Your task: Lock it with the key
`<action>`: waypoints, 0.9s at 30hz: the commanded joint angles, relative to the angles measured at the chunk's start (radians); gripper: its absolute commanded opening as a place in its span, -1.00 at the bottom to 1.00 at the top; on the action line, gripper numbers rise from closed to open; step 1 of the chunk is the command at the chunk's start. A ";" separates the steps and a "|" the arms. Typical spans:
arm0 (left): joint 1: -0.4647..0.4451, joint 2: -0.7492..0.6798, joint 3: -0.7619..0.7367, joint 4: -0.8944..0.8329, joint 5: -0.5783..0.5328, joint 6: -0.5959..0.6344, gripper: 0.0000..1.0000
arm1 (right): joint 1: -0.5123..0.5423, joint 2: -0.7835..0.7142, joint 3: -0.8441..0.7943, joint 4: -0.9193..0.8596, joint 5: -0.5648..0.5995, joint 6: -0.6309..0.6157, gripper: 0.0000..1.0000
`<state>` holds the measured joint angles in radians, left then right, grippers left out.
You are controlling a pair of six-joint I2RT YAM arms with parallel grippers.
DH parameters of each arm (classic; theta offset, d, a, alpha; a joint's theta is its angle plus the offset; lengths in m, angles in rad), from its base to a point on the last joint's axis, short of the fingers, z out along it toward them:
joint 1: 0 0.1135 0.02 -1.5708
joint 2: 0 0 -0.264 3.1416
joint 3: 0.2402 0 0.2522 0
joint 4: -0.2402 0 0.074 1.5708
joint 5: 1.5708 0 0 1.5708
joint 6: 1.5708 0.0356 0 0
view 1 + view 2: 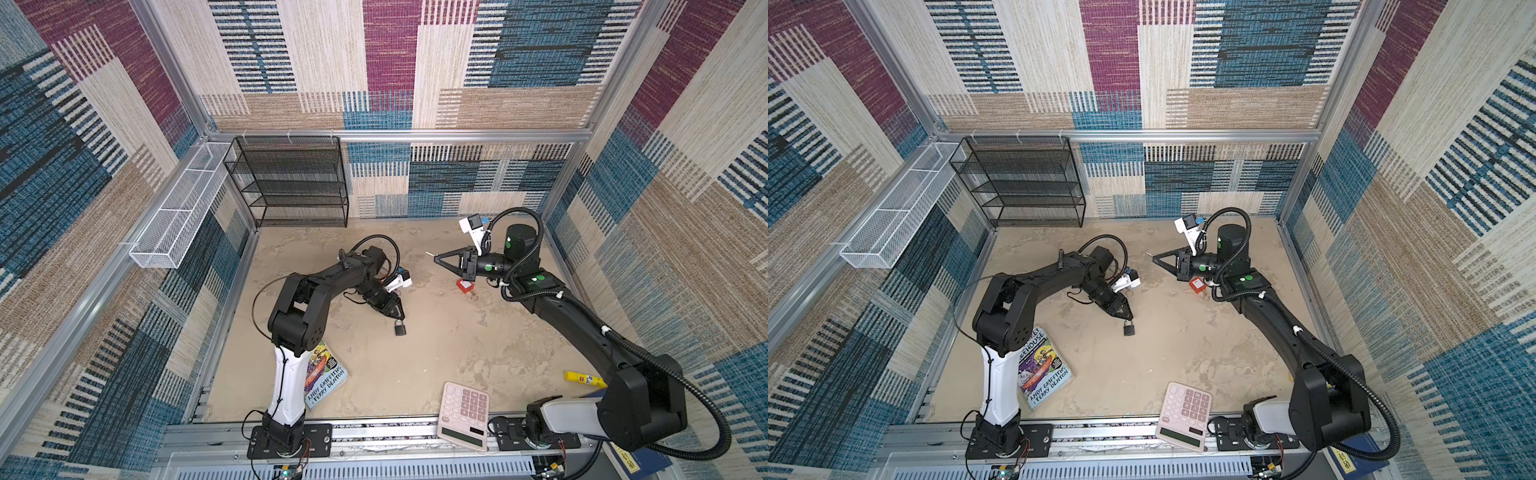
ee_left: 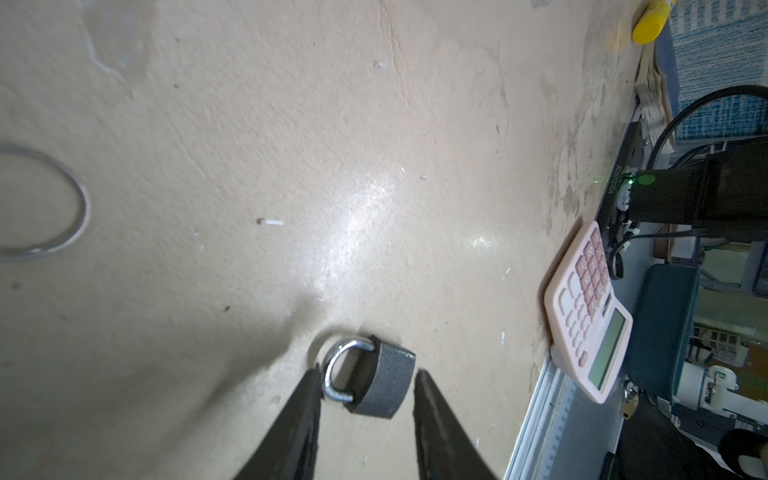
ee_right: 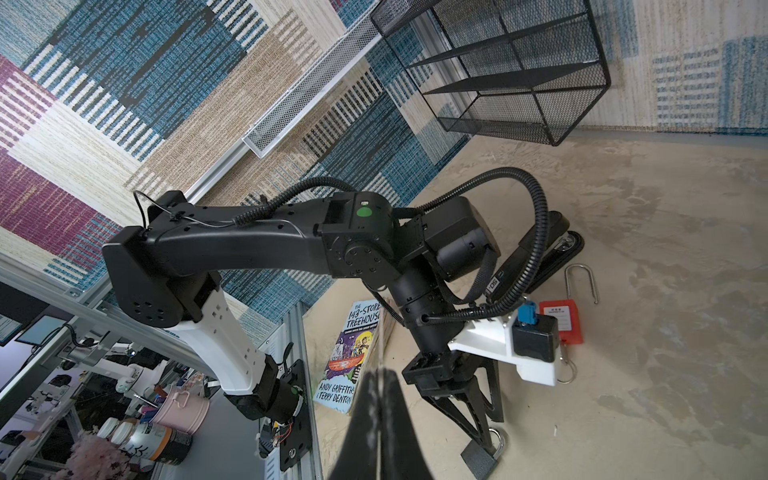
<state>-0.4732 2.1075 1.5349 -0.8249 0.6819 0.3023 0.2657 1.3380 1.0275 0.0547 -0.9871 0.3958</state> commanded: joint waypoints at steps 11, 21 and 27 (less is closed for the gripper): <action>-0.001 -0.021 -0.054 0.000 0.008 -0.037 0.14 | -0.002 0.019 0.036 -0.006 0.000 -0.011 -1.00; -0.011 -0.017 -0.058 0.000 0.039 -0.047 0.17 | -0.001 0.019 0.025 0.004 -0.007 -0.010 -1.00; -0.019 -0.004 -0.055 0.000 0.038 -0.050 0.17 | -0.001 0.011 0.020 -0.005 -0.005 -0.018 -1.00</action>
<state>-0.4877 2.0983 1.4757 -0.8200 0.6956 0.2676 0.2642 1.3560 1.0512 0.0433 -0.9874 0.3878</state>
